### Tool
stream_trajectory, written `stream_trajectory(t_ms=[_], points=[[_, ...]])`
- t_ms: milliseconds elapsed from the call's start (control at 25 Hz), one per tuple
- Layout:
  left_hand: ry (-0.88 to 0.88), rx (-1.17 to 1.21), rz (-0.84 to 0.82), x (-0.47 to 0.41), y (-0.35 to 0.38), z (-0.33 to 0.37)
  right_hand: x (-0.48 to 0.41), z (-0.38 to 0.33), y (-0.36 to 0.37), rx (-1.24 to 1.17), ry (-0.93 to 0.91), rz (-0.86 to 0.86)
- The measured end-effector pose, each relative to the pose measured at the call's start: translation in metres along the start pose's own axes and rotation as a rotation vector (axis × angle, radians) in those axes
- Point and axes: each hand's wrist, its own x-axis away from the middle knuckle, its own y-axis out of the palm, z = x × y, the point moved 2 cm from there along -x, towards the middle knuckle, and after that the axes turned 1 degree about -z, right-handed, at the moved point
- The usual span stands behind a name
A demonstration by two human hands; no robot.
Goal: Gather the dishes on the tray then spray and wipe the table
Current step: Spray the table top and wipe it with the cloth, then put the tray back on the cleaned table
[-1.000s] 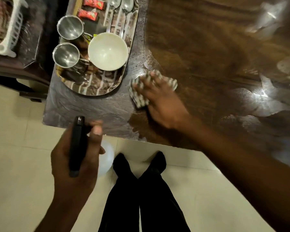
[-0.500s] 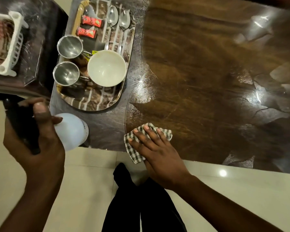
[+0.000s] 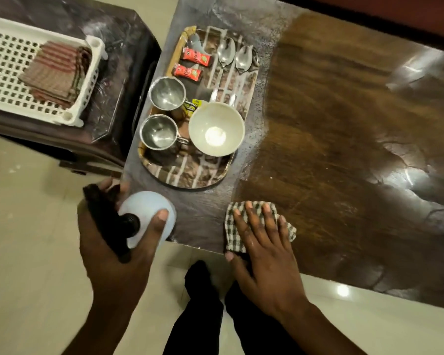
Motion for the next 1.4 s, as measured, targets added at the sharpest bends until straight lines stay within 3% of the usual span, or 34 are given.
stream_trajectory(t_ms=[120, 160, 200, 360, 480, 600, 760, 960, 1200, 1400], points=[[-0.11, -0.005, 0.094, 0.022, -0.011, -0.032, -0.015, 0.0, -0.032, -0.076, -0.05, 0.019], [-0.207, 0.103, 0.132, 0.029, -0.011, -0.042, -0.025, 0.006, -0.046, -0.119, -0.071, 0.066], [-0.224, 0.003, 0.143, 0.049, -0.013, -0.043, -0.042, 0.014, -0.062, -0.172, -0.083, 0.114], [-0.447, -0.012, -0.002, 0.088, 0.026, -0.016, -0.143, 0.051, -0.133, -0.457, -0.064, 0.255], [-0.642, 0.172, 0.067, 0.069, 0.08, 0.01, -0.239, 0.064, -0.182, -0.564, -0.097, 0.298], [-0.811, 0.414, 0.185, 0.032, 0.127, 0.012, -0.326, 0.053, -0.209, -0.436, -0.119, 0.209], [-0.799, 0.502, 0.375, 0.002, 0.155, 0.008, -0.393, 0.032, -0.216, -0.339, -0.129, 0.052], [-0.744, 0.496, 0.525, -0.014, 0.165, 0.003, -0.418, 0.025, -0.214, -0.464, -0.083, -0.071], [-0.715, 0.421, 0.604, -0.017, 0.178, -0.002, -0.416, 0.03, -0.213, -0.724, 0.126, -0.064], [-0.67, 0.359, 0.539, -0.014, 0.168, 0.018, -0.382, 0.056, -0.244, -0.875, 0.259, -0.022]])
